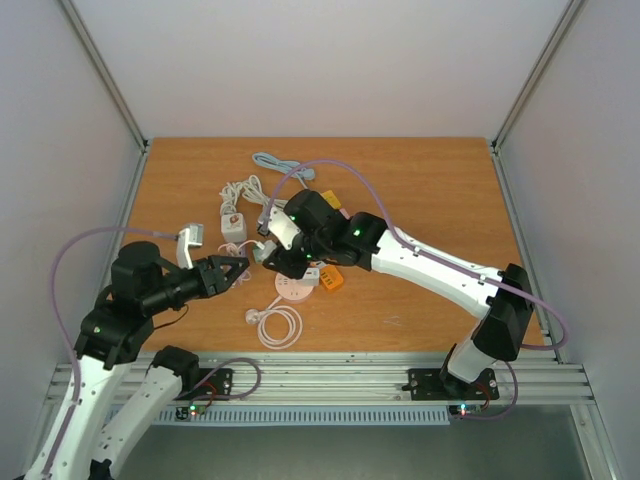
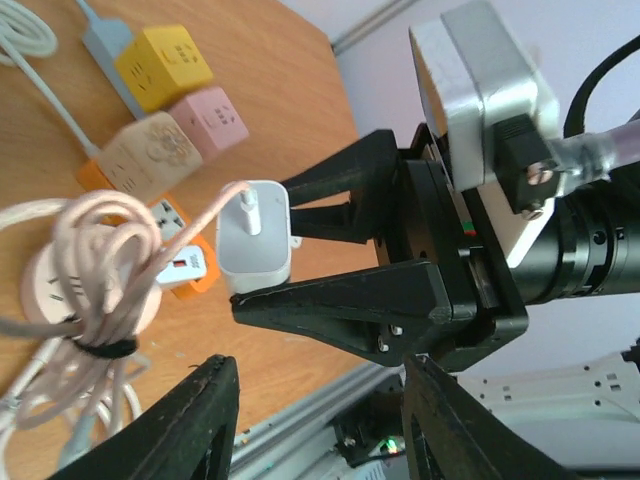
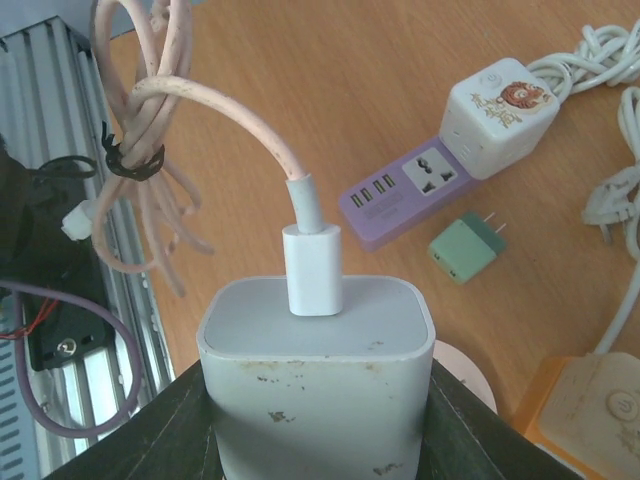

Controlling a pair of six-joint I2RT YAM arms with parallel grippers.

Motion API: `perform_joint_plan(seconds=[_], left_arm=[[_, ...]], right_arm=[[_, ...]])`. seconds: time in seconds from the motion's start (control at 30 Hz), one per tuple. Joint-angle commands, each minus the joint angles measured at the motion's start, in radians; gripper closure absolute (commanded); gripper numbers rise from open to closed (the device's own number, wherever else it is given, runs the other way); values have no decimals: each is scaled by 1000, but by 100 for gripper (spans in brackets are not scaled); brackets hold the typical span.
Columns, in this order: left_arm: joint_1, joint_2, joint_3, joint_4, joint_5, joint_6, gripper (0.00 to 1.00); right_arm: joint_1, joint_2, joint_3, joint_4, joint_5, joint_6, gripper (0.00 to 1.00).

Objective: Insert the plug

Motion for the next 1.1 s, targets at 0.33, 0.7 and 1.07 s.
perform_joint_plan(seconds=[0.33, 0.7, 1.07], left_arm=[[0, 113, -48, 88, 60, -80, 43], [0, 144, -65, 51, 73, -75, 46], [0, 188, -71, 48, 173, -7, 72]], right_arm=[[54, 18, 41, 5, -78, -97, 57], [61, 17, 38, 45, -128, -95, 57], [68, 27, 45, 33, -136, -91, 56]])
